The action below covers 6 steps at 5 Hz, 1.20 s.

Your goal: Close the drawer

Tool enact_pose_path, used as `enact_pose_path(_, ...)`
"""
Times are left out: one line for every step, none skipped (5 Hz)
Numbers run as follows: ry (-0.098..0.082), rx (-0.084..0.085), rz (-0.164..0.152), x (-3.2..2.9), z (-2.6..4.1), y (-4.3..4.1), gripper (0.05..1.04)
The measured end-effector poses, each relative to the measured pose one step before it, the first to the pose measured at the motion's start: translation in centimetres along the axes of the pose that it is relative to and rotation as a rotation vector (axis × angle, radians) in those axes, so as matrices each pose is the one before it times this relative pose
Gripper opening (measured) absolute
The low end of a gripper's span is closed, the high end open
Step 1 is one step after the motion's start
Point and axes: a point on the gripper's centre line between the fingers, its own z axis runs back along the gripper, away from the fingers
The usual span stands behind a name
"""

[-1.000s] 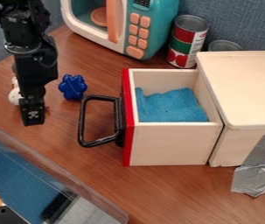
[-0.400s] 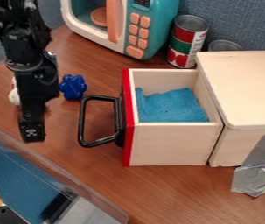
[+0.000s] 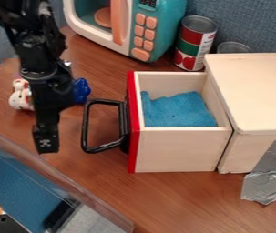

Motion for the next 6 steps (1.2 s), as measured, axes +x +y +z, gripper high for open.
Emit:
enact_pose_path(0.015,0.0095,0.0021,0.842,-0.901,0.037,1.005)
enact_pose_path(0.0134,0.0106,0.008,0.679,-0.991,0.499,1.005)
enact_pose_path(0.0047,-0.0045,-0.0004,0.84,-0.332,0.019,1.005)
enact_pose_path(-0.0071,-0.0093,-0.0032,0.764,0.125,-0.429,1.003)
enact_pose_path(-0.0052,0.0017,-0.0015,1.08,0.204,-0.424,1.003)
enact_pose_path(0.0007,-0.0082,0.0005,0.937,-0.129,-0.14,1.003)
